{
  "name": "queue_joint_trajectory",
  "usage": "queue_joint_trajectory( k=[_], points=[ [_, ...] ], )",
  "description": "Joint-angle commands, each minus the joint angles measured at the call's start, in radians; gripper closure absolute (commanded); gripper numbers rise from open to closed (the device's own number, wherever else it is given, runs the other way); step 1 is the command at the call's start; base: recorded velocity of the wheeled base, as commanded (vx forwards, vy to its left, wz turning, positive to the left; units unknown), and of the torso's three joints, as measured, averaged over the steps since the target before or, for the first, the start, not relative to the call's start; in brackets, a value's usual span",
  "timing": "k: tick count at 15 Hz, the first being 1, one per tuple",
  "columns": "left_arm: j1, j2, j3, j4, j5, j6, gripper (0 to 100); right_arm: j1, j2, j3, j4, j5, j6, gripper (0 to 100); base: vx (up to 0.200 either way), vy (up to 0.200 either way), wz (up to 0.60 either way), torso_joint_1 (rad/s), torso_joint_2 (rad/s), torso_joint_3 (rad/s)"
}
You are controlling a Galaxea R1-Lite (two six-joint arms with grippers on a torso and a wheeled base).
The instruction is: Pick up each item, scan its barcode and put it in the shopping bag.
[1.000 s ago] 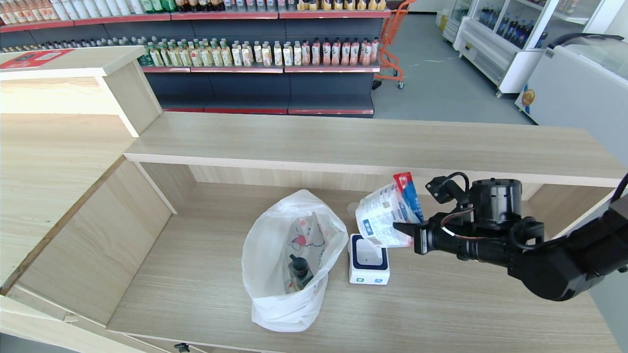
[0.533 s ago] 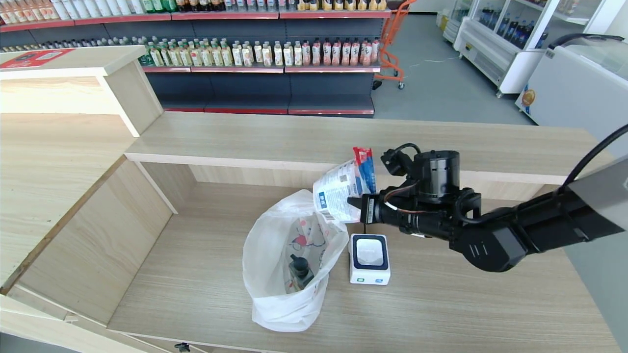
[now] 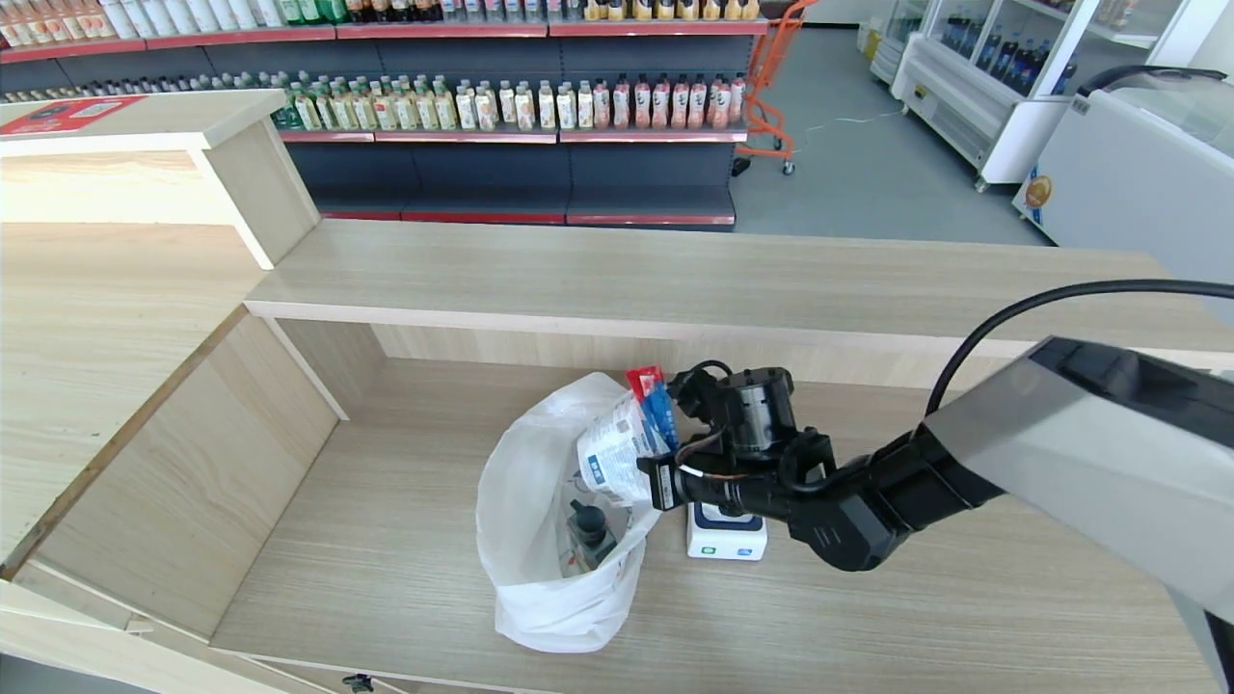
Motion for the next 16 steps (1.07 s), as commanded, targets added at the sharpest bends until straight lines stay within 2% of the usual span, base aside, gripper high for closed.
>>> queue_joint_trajectory(
  k=[1, 3, 4, 7, 10, 12, 14, 15, 16],
  points=[
    [0.000, 0.000, 0.000, 0.000, 0.000, 0.000, 0, 0.005, 0.073, -0.036, -0.001, -0.001, -0.016, 100, 0.000, 0.000, 0.00, 0.000, 0.00, 0.000],
    [0.000, 0.000, 0.000, 0.000, 0.000, 0.000, 0, 0.010, 0.100, -0.066, -0.001, -0.002, -0.017, 100, 0.000, 0.000, 0.00, 0.000, 0.00, 0.000],
    [0.000, 0.000, -0.002, 0.000, 0.000, 0.000, 0, 0.014, 0.107, -0.074, -0.003, -0.002, -0.034, 0, 0.000, 0.000, 0.00, 0.000, 0.00, 0.000],
    [0.000, 0.000, 0.000, 0.000, 0.000, 0.000, 0, 0.023, 0.098, -0.079, -0.015, -0.004, -0.048, 0, 0.000, 0.000, 0.00, 0.000, 0.00, 0.000],
    [0.000, 0.000, 0.000, 0.000, 0.000, 0.000, 0, 0.020, -0.032, -0.042, 0.005, 0.006, 0.151, 0, 0.000, 0.000, 0.00, 0.000, 0.00, 0.000],
    [0.000, 0.000, -0.002, 0.000, 0.000, 0.000, 0, -0.001, -0.201, 0.064, 0.063, 0.038, 0.249, 0, 0.000, 0.000, 0.00, 0.000, 0.00, 0.000],
    [0.000, 0.000, 0.000, 0.000, 0.000, 0.000, 0, -0.050, -0.387, 0.205, 0.092, 0.052, 0.262, 0, 0.000, 0.000, 0.00, 0.000, 0.00, 0.000],
    [0.000, 0.000, 0.000, 0.000, 0.000, 0.000, 0, -0.092, -0.497, 0.285, 0.100, 0.075, 0.254, 0, 0.000, 0.000, 0.00, 0.000, 0.00, 0.000],
    [0.000, 0.000, -0.002, 0.000, 0.000, 0.000, 0, -0.193, -0.735, 0.391, 0.160, 0.082, 0.168, 0, 0.000, 0.000, 0.00, 0.000, 0.00, 0.000]
  ],
)
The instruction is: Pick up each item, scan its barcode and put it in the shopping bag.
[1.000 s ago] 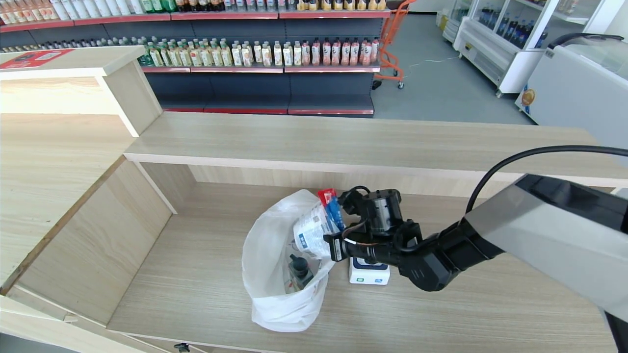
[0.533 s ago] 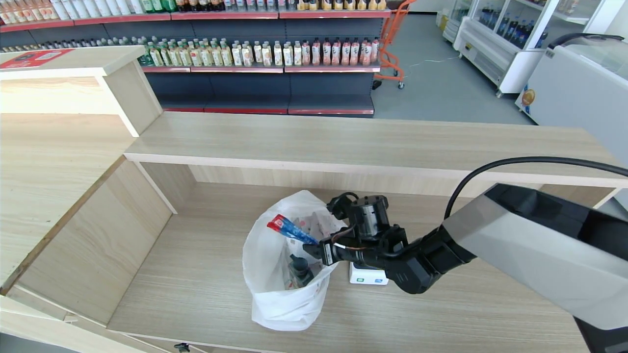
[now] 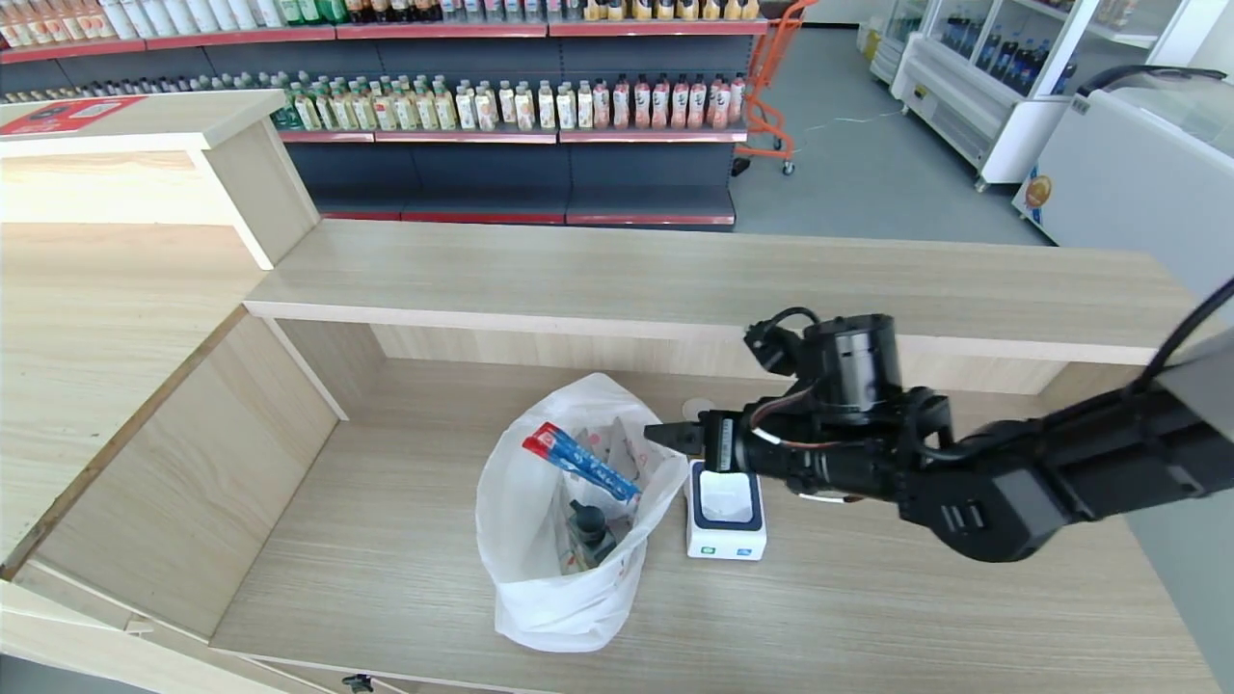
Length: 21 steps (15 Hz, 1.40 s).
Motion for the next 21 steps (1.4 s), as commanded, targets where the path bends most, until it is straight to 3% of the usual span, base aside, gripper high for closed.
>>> queue_joint_trajectory(
  k=[1, 2, 4, 9, 10, 12, 17, 20, 21],
  points=[
    [0.001, 0.000, 0.000, 0.000, 0.000, 0.000, 0, -0.214, -0.536, 0.261, 0.159, 0.014, -0.131, 0, 0.000, 0.000, 0.00, 0.000, 0.00, 0.000],
    [0.001, 0.000, 0.000, 0.000, 0.000, 0.000, 0, -0.332, -0.715, 0.327, 0.303, -0.089, -0.224, 0, 0.000, 0.000, 0.00, 0.000, 0.00, 0.000],
    [0.001, 0.000, 0.000, 0.000, 0.000, 0.000, 0, -0.435, -1.053, 0.482, 0.484, -0.162, -0.223, 0, 0.000, 0.000, 0.00, 0.000, 0.00, 0.000],
    [0.001, 0.000, 0.000, 0.000, 0.000, 0.000, 0, -0.676, -1.733, 0.948, 0.504, -0.164, -0.338, 0, 0.000, 0.000, 0.00, 0.000, 0.00, 0.000],
    [0.001, 0.000, -0.001, 0.000, 0.000, 0.000, 0, -0.722, -1.837, 0.979, 0.513, -0.175, -0.346, 0, 0.000, 0.000, 0.00, 0.000, 0.00, 0.000],
    [0.001, 0.000, 0.000, 0.000, 0.000, 0.000, 0, -0.700, -1.829, 0.976, 0.580, -0.234, -0.306, 0, 0.000, 0.000, 0.00, 0.000, 0.00, 0.000],
    [0.001, 0.000, -0.001, 0.000, 0.000, 0.000, 0, -0.585, -1.892, 0.976, 0.584, -0.231, -0.353, 0, 0.000, 0.000, 0.00, 0.000, 0.00, 0.000],
    [0.001, 0.000, 0.000, 0.000, 0.000, 0.000, 0, -0.579, -1.924, 0.974, 0.585, -0.231, -0.339, 0, 0.000, 0.000, 0.00, 0.000, 0.00, 0.000],
    [0.001, 0.000, -0.001, 0.000, 0.000, 0.000, 0, -0.579, -1.924, 0.974, 0.587, -0.231, -0.318, 100, 0.000, 0.000, 0.00, 0.000, 0.00, 0.000]
  ],
)
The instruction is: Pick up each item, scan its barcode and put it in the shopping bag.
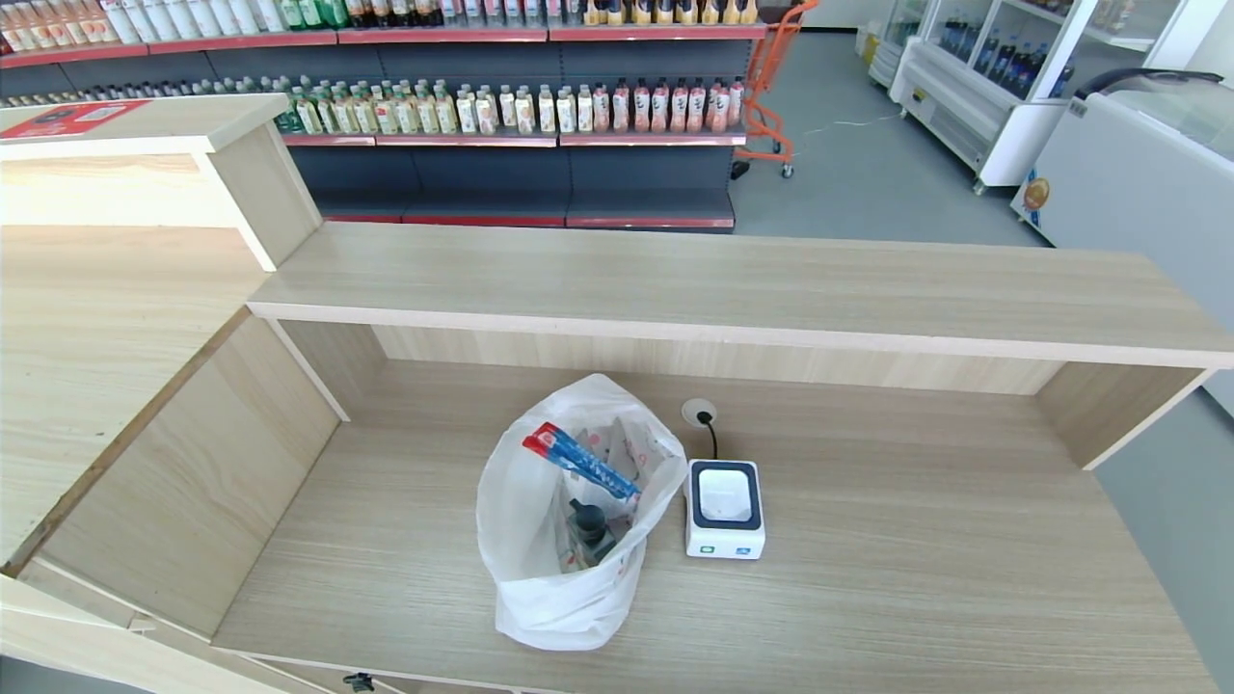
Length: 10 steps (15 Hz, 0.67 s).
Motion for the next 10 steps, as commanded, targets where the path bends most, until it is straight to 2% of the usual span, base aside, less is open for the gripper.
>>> queue_joint_trajectory(
  k=[1, 10],
  points=[
    [0.000, 0.000, 0.001, 0.000, 0.000, 0.000, 0, 0.002, -0.016, 0.001, 0.004, 0.001, -0.007, 100, 0.000, 0.000, 0.00, 0.000, 0.00, 0.000],
    [0.000, 0.000, 0.001, 0.000, 0.000, 0.005, 0, 0.002, -0.016, 0.001, 0.004, 0.001, 0.008, 100, 0.000, 0.000, 0.00, 0.000, 0.00, 0.000]
  ],
)
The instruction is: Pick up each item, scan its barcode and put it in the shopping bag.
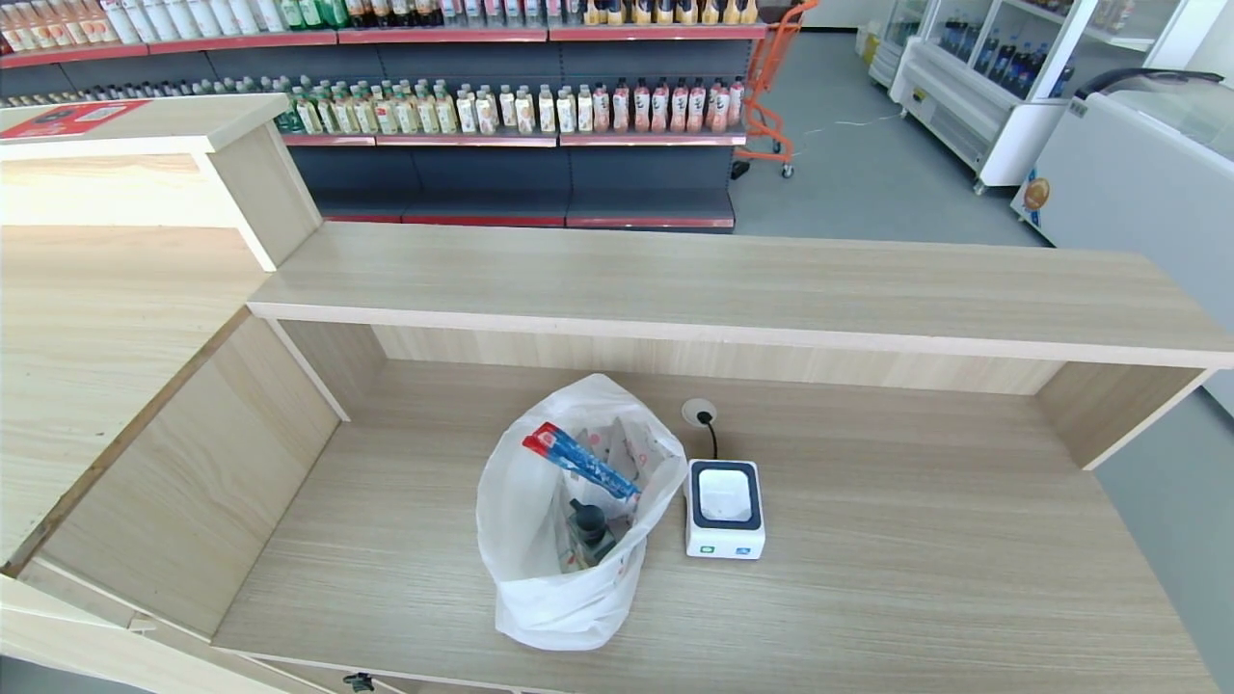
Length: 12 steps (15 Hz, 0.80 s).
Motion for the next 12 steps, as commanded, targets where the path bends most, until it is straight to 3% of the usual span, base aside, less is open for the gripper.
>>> queue_joint_trajectory(
  k=[1, 5, 12],
  points=[
    [0.000, 0.000, -0.001, 0.000, 0.000, 0.001, 0, 0.001, 0.004, 0.000, 0.001, 0.000, 0.000, 100, 0.000, 0.000, 0.00, 0.000, 0.00, 0.000],
    [0.000, 0.000, 0.000, 0.000, 0.000, 0.000, 0, 0.001, 0.004, 0.000, 0.001, 0.000, 0.000, 100, 0.000, -0.200, 0.00, 0.005, 0.00, 0.001],
    [0.000, 0.000, 0.000, 0.000, 0.000, -0.003, 0, -0.001, 0.004, 0.000, 0.001, 0.000, 0.002, 100, 0.000, 0.000, 0.00, 0.000, 0.00, 0.000]
  ],
)
